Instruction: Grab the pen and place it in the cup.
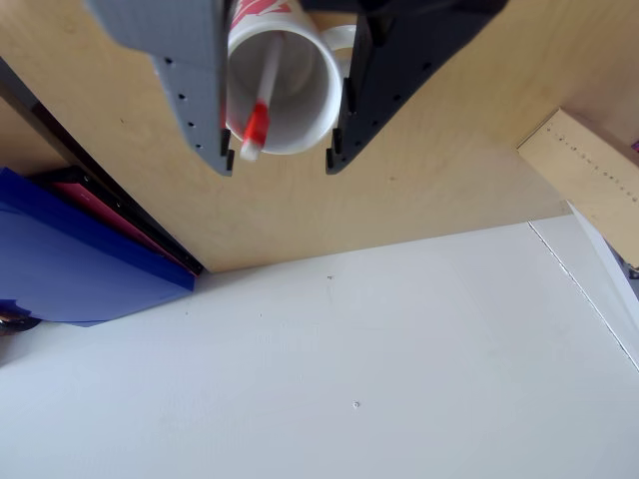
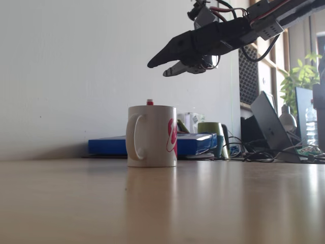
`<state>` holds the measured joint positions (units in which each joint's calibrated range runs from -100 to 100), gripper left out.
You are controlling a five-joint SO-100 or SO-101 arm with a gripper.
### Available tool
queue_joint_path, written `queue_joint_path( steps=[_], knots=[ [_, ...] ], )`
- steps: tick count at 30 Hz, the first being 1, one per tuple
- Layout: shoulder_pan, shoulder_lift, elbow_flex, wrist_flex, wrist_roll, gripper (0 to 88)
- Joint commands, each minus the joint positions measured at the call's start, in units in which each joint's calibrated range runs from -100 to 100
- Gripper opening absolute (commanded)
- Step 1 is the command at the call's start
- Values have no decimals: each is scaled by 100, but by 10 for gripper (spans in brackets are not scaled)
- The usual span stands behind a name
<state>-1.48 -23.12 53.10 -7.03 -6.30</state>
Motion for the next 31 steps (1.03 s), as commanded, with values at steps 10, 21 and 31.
queue_joint_path(
  steps=[10,21,31],
  knots=[
    [52,-37,-145,-110,21,244],
    [60,-37,-145,-110,21,244],
    [177,-37,-145,-110,21,244]
  ],
)
